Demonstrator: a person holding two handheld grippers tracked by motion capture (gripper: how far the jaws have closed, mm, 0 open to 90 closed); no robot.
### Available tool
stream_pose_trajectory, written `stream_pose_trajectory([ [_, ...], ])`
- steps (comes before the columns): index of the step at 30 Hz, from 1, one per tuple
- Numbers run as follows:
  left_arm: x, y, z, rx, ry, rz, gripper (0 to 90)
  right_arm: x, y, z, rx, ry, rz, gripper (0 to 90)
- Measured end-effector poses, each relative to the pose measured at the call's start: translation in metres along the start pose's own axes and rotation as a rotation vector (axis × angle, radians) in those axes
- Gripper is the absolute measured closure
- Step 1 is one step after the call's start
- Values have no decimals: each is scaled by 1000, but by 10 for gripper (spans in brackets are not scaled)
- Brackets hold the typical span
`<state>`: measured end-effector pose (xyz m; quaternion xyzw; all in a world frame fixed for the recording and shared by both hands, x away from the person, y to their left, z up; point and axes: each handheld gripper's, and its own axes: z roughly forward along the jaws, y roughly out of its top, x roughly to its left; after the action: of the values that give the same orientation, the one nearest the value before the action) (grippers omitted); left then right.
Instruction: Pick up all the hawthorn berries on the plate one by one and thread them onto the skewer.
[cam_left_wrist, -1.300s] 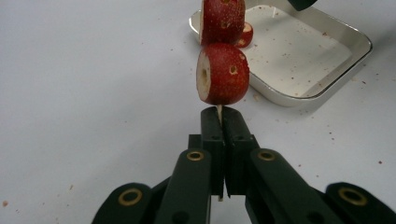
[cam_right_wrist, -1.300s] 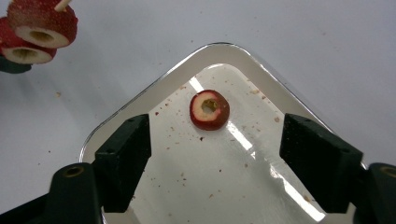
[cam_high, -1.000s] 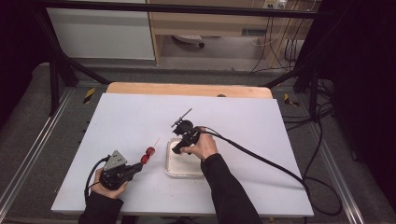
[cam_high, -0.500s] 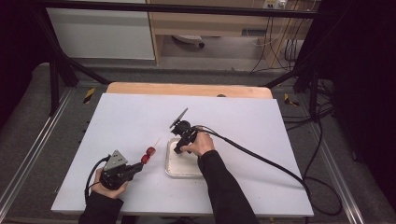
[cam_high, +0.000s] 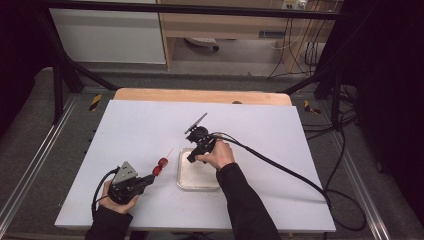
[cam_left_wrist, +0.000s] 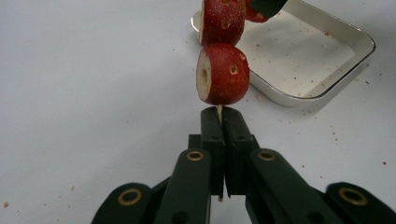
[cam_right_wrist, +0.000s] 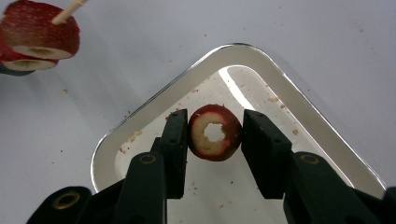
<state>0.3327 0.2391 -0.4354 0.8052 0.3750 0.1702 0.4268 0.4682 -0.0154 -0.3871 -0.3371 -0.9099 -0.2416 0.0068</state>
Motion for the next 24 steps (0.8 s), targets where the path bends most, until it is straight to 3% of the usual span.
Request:
stream_pose_trajectory([
  [6,-3,1,1,-3,-2,4,881,-2,-14,-15,-52,16,25,620],
  [15,-10,2,3,-4,-7,15,881,-8,-43,-33,-219,66,104,621],
  [24,-22,5,7,-20,-18,23,881,-8,-75,-40,-472,150,216,621],
])
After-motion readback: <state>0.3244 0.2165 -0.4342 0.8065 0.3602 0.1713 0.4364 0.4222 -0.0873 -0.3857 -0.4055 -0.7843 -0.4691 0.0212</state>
